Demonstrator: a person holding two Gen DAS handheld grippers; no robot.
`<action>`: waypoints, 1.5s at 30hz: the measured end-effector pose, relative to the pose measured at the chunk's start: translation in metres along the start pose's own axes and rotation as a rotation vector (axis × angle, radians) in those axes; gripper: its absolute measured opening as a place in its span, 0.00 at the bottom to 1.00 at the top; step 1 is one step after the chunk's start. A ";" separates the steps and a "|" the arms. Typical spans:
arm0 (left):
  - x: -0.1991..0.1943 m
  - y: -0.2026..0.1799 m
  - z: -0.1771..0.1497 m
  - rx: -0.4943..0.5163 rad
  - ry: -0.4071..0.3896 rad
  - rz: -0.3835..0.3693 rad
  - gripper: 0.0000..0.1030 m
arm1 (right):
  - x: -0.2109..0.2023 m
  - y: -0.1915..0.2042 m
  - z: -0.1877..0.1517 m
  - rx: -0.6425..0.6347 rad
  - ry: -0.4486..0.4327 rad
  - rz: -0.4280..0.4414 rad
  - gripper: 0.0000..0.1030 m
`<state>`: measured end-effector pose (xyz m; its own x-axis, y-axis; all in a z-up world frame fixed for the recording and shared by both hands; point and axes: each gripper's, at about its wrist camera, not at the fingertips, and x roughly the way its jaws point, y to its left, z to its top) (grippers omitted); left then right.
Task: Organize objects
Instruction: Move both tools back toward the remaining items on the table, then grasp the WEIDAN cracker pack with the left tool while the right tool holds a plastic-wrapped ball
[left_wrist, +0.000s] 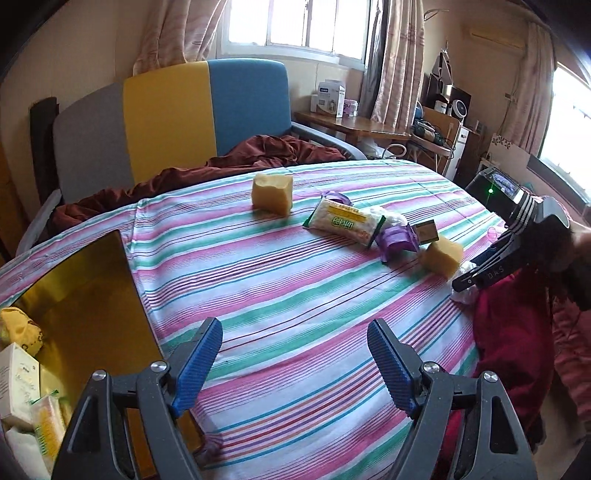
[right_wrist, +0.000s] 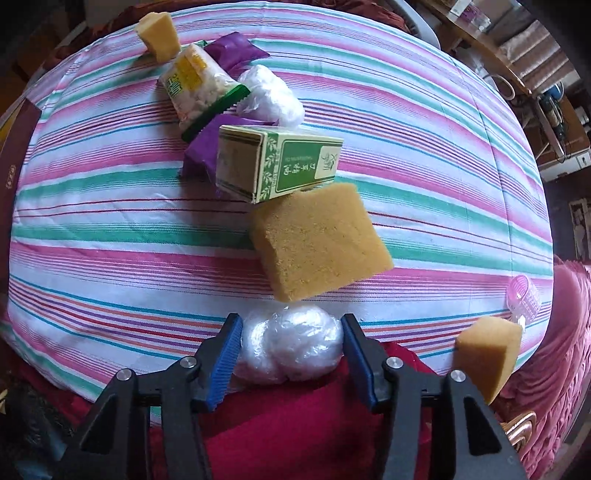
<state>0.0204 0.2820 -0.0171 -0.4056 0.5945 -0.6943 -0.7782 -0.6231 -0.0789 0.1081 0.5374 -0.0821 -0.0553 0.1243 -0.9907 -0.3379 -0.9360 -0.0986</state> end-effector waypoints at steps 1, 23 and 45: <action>0.004 -0.001 0.002 -0.006 0.005 -0.008 0.79 | -0.002 -0.001 -0.002 0.002 -0.021 0.024 0.49; 0.135 -0.017 0.079 -0.301 0.217 -0.145 0.77 | -0.026 0.003 -0.016 -0.120 -0.182 0.208 0.49; 0.237 -0.044 0.124 -0.320 0.228 0.019 0.60 | -0.039 0.001 -0.026 -0.132 -0.237 0.302 0.49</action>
<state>-0.1007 0.5133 -0.0898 -0.2736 0.4755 -0.8361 -0.5682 -0.7813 -0.2583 0.1343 0.5235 -0.0462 -0.3543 -0.1047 -0.9293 -0.1501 -0.9745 0.1670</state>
